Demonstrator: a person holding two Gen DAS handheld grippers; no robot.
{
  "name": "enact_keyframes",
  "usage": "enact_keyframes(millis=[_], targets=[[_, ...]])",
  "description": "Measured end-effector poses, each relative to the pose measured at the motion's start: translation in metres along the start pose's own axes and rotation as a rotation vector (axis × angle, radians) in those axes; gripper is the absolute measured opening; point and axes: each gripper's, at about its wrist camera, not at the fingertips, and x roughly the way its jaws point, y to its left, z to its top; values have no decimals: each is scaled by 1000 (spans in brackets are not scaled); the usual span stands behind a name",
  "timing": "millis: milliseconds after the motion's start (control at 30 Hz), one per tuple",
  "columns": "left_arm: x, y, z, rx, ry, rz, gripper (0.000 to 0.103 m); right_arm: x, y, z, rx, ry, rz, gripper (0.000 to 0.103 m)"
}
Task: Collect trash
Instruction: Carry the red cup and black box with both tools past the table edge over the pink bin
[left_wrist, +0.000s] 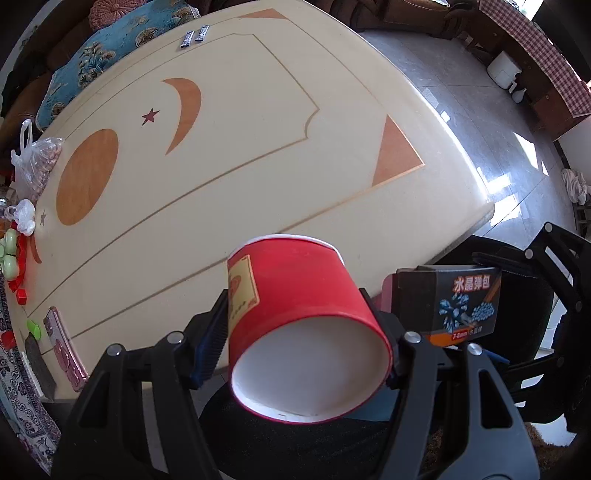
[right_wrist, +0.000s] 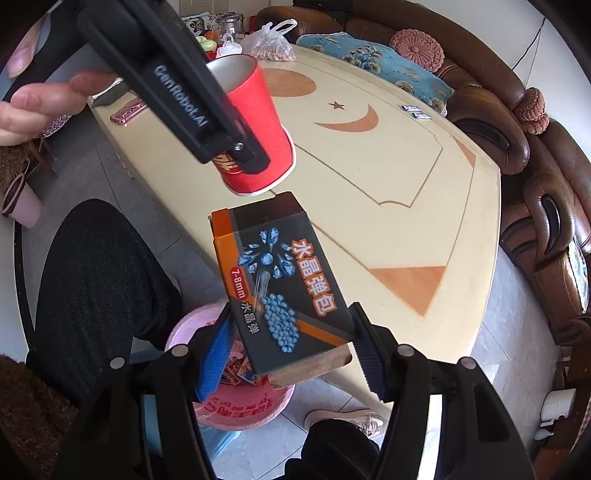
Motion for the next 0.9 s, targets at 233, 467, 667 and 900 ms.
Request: enact_keyframes(millis=[233,467,667,900], targets=[[5,-11,-51,-9,-37,-11,65,-8,16,-26,27,1,-5,60],[29,-25,-95,-19,-54,-23,65,-1,27,-51,60,2,-6,60],[59,-37,-121,-32,-42,-63,65,15,31,-71,94,22,-11,60],[88,-57,-145,-18,-32,-93,65,32,38,-91,116,42,-15,60]])
